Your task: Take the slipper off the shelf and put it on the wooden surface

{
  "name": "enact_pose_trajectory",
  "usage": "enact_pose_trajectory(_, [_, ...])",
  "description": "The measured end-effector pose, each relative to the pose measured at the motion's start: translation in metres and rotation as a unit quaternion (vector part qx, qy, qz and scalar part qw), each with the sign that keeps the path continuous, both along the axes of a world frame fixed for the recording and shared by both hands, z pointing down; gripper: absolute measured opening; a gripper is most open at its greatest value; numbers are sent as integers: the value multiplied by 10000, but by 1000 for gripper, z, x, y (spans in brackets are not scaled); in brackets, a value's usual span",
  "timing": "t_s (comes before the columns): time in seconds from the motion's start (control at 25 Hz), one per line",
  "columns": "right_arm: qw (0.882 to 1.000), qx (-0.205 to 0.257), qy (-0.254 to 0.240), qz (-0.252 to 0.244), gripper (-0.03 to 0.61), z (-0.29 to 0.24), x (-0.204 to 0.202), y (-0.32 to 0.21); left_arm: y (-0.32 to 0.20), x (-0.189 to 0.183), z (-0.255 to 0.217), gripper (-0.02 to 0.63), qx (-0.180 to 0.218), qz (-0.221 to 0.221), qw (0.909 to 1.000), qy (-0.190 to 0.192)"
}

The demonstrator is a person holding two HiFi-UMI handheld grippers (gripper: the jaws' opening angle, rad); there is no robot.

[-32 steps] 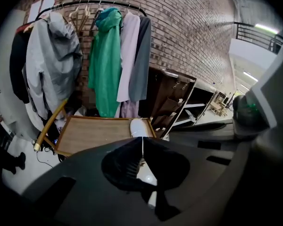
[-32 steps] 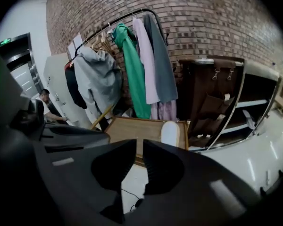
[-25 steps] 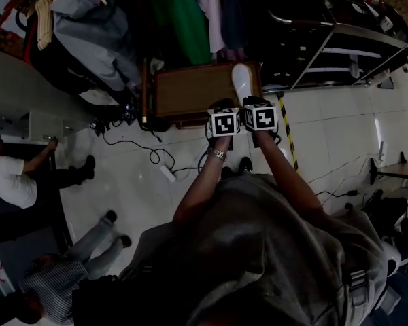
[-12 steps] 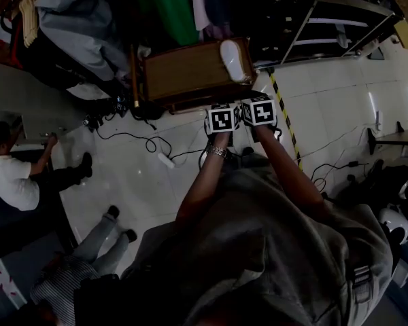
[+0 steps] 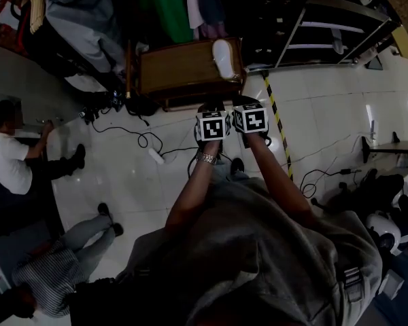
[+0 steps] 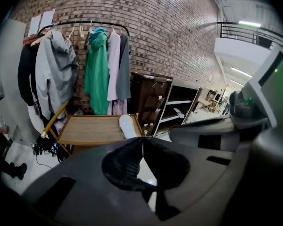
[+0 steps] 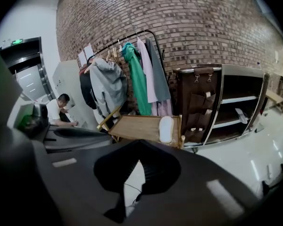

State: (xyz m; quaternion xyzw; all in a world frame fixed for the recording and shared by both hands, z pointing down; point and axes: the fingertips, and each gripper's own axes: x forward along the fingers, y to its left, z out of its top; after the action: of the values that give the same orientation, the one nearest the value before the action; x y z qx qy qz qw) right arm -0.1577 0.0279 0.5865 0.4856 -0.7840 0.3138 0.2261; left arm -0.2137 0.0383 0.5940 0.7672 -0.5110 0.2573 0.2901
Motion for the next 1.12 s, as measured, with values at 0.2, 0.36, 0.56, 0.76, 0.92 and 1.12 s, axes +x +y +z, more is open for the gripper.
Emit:
enact_pose_trajectory(0.2, [9996,-189,158,-128,0,15,6,27,18,11,1,6,-13,246,9996,-104])
enact_pose_trajectory(0.36, [9997,29,120,-191,0,-8,4,6,-8,10,-21,6,239,104,9996,118])
enact_pose_trajectory(0.56, [9998,54,62,-183,0,-13,-8,-1,-14,-2,-27,6,340,162,9993,2])
enact_pose_trajectory(0.76, [9997,86,24,-232,0,-18,-17,-9,-26,-10,-36,6,452,103,9989,76])
enact_pose_trajectory(0.92, [9998,123,20,-184,0,-24,-13,-12,-27,-3,-40,6,491,202,9986,69])
enact_pose_trajectory(1.12, [9996,70,-54,-255,0,-19,-15,-7,-25,2,-36,6,438,258,9987,85])
